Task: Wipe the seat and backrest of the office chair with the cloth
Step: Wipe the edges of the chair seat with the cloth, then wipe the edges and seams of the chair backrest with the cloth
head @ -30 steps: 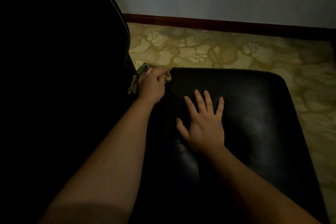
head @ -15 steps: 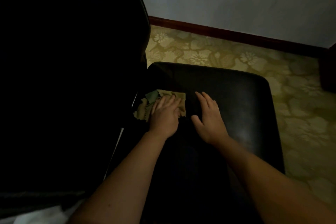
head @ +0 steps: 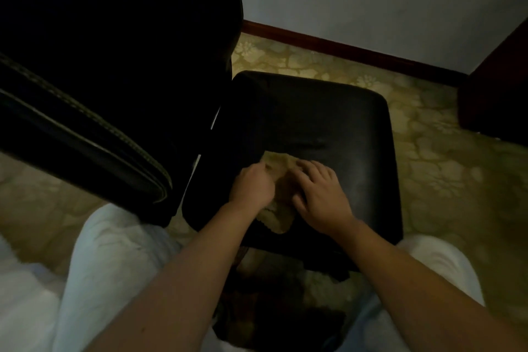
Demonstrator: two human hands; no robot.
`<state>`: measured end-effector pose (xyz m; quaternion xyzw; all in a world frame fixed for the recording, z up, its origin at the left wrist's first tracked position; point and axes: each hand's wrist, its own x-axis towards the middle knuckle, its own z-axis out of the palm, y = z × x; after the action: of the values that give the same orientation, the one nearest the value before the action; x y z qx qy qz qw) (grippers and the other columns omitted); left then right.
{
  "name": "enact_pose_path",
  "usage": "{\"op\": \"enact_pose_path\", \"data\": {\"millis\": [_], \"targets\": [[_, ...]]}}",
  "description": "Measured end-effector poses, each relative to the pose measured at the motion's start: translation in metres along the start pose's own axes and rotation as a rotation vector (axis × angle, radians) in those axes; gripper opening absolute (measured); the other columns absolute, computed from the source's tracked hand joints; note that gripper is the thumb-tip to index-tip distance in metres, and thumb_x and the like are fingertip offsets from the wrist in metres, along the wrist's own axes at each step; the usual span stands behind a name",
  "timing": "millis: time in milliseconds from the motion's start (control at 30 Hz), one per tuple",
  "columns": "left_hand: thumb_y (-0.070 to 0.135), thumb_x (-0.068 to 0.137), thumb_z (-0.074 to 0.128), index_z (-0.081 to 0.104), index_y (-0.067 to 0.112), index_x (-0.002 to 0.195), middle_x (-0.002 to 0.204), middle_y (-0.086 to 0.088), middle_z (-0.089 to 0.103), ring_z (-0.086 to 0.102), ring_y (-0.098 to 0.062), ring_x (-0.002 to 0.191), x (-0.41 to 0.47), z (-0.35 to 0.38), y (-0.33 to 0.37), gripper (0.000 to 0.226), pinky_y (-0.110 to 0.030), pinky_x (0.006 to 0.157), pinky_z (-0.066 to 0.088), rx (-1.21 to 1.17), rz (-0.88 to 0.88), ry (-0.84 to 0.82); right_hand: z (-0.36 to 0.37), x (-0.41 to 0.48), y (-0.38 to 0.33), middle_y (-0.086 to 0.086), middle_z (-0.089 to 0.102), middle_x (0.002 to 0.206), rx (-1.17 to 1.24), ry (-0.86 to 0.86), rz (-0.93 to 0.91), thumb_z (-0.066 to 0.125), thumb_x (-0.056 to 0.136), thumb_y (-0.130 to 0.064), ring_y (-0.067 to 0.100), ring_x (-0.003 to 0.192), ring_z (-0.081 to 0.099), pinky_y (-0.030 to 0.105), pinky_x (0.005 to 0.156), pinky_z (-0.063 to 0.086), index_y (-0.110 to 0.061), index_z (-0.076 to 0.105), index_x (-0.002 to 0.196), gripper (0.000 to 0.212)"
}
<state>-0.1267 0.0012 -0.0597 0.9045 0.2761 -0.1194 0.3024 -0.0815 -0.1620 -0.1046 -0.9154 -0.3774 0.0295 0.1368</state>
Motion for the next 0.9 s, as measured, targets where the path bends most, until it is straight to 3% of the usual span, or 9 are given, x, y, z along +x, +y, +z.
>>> {"op": "enact_pose_path", "data": {"millis": [100, 300, 400, 467, 600, 767, 833, 900], "targets": [[0.024, 0.105, 0.041, 0.071, 0.018, 0.11, 0.102, -0.007, 0.071, 0.066, -0.025, 0.093, -0.028, -0.004, -0.02, 0.031, -0.039, 0.083, 0.057, -0.068, 0.053, 0.019, 0.003, -0.007, -0.02, 0.007, 0.057, 0.126, -0.017, 0.007, 0.015, 0.037, 0.093, -0.048, 0.027, 0.11, 0.053, 0.039, 0.088, 0.043, -0.018, 0.058, 0.129, 0.051], [0.025, 0.106, 0.046, 0.059, 0.02, 0.139, 0.131, -0.004, 0.064, 0.061, -0.023, 0.119, -0.053, -0.007, -0.054, 0.037, -0.033, 0.09, 0.048, -0.071, 0.095, 0.147, 0.01, -0.001, -0.056, 0.008, 0.058, 0.116, -0.071, 0.028, 0.044, 0.047, 0.092, -0.045, 0.026, 0.098, 0.056, 0.035, 0.078, 0.045, -0.019, 0.06, 0.126, 0.045], [0.027, 0.102, 0.052, 0.066, 0.023, 0.129, 0.122, -0.003, 0.064, 0.061, -0.023, 0.113, -0.05, -0.002, -0.072, 0.031, -0.032, 0.084, 0.049, 0.027, 0.149, 0.099, 0.018, -0.004, -0.077, 0.007, 0.06, 0.106, -0.044, -0.011, -0.013, 0.056, 0.094, -0.041, 0.023, 0.092, 0.059, 0.029, 0.071, 0.041, -0.017, 0.064, 0.112, 0.031], [0.03, 0.101, 0.053, 0.065, 0.023, 0.13, 0.125, -0.005, 0.061, 0.058, -0.025, 0.114, -0.048, -0.001, -0.078, 0.032, -0.038, 0.09, 0.051, 0.052, 0.15, 0.055, 0.023, -0.007, -0.083, 0.008, 0.059, 0.112, 0.002, -0.093, 0.034, 0.052, 0.098, -0.041, 0.025, 0.099, 0.059, 0.032, 0.074, 0.045, -0.017, 0.062, 0.117, 0.032], [0.034, 0.103, 0.052, 0.053, 0.022, 0.145, 0.139, -0.006, 0.053, 0.052, -0.026, 0.127, -0.05, -0.006, -0.082, 0.044, -0.042, 0.101, 0.049, 0.042, 0.131, 0.051, 0.024, -0.005, -0.083, 0.012, 0.053, 0.131, -0.038, -0.095, 0.142, 0.048, 0.1, -0.037, 0.031, 0.12, 0.052, 0.04, 0.098, 0.044, -0.018, 0.058, 0.13, 0.037], [0.029, 0.103, 0.052, 0.044, 0.022, 0.152, 0.152, -0.006, 0.043, 0.045, -0.025, 0.137, -0.057, -0.016, -0.089, 0.05, -0.04, 0.109, 0.043, -0.055, 0.079, -0.005, 0.022, -0.007, -0.102, 0.009, 0.052, 0.129, -0.076, -0.143, 0.256, 0.049, 0.099, -0.049, 0.032, 0.123, 0.048, 0.046, 0.099, 0.045, -0.024, 0.059, 0.129, 0.041], [0.03, 0.103, 0.052, 0.044, 0.022, 0.152, 0.154, -0.005, 0.042, 0.044, -0.024, 0.139, -0.062, -0.022, -0.091, 0.05, -0.038, 0.11, 0.04, -0.087, 0.088, -0.001, 0.026, -0.012, -0.107, 0.009, 0.061, 0.117, -0.076, -0.108, 0.23, 0.062, 0.094, -0.039, 0.036, 0.113, 0.057, 0.047, 0.089, 0.05, -0.022, 0.069, 0.116, 0.029], [0.031, 0.103, 0.052, 0.045, 0.024, 0.152, 0.154, -0.003, 0.043, 0.043, -0.023, 0.139, -0.068, -0.03, -0.091, 0.05, -0.037, 0.113, 0.04, -0.109, 0.108, 0.015, 0.031, -0.018, -0.106, 0.01, 0.068, 0.092, -0.046, -0.074, 0.17, 0.082, 0.075, -0.024, 0.037, 0.089, 0.068, 0.04, 0.07, 0.054, -0.014, 0.075, 0.089, 0.018]]}}
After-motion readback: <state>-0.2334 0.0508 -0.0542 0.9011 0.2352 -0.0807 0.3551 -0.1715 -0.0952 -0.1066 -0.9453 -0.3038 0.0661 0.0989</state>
